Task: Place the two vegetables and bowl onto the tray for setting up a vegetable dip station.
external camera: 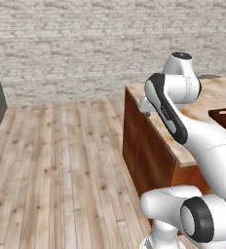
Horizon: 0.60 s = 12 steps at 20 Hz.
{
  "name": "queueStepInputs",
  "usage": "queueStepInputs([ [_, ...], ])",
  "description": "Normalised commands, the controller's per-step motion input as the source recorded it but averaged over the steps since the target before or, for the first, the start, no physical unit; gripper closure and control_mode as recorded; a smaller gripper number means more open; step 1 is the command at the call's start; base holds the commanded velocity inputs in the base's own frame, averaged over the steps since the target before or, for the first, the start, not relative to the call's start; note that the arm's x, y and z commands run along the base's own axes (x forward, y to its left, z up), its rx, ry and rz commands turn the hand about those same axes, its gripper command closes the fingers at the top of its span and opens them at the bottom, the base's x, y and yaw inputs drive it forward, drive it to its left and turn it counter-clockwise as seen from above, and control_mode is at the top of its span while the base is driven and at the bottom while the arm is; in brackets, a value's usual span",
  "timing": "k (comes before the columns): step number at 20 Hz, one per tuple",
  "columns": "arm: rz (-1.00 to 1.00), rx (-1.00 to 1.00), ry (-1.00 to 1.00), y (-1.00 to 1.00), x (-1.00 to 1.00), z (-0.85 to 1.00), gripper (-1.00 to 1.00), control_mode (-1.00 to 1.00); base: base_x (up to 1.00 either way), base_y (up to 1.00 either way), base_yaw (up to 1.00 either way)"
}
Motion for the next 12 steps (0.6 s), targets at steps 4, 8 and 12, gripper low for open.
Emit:
queueStepInputs([
  [4, 0.0, 0.0, 0.0, 0.0, 0.0, 0.0, -1.0, 1.0, 0.0, 0.72, 0.0],
  [8, 0.0, 0.0, 0.0, 0.0, 0.0, 0.0, -1.0, 1.0, 0.25, 0.62, -0.04],
  [12, 0.0, 0.0, 0.0, 0.0, 0.0, 0.0, -1.0, 1.0, 0.57, 0.37, -0.1],
])
